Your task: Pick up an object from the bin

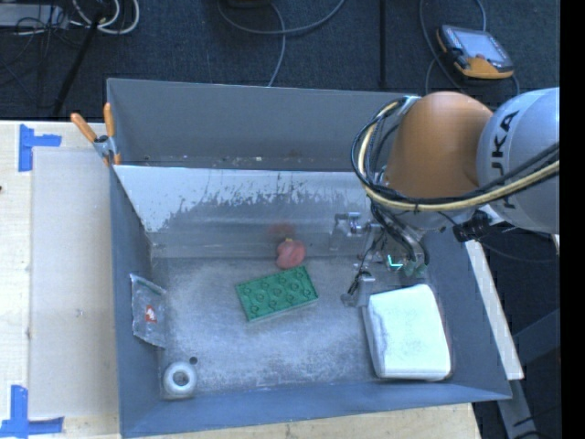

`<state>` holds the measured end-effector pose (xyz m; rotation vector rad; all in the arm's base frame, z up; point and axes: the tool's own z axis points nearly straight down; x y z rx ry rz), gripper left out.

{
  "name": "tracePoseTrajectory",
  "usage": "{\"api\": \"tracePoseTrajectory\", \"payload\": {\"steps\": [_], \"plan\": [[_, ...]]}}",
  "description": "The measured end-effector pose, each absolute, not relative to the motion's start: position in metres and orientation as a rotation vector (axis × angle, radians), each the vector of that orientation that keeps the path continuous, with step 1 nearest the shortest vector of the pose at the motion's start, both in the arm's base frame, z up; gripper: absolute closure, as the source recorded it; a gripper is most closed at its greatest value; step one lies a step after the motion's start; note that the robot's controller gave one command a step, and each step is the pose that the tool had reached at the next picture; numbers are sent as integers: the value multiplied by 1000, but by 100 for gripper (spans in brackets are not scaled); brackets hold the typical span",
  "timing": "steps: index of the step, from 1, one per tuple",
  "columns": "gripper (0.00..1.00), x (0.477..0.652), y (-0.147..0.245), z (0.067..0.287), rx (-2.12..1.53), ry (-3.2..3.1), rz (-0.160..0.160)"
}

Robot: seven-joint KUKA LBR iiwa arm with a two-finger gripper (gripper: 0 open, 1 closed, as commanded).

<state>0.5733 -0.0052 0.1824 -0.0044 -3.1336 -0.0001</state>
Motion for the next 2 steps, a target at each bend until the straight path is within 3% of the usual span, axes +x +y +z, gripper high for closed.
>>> {"api": "tracePoseTrajectory", "payload": {"steps": [1,2], "plan": [[0,586,34,74,436,-3106,-2],[100,589,33,80,433,-3117,0]]}}
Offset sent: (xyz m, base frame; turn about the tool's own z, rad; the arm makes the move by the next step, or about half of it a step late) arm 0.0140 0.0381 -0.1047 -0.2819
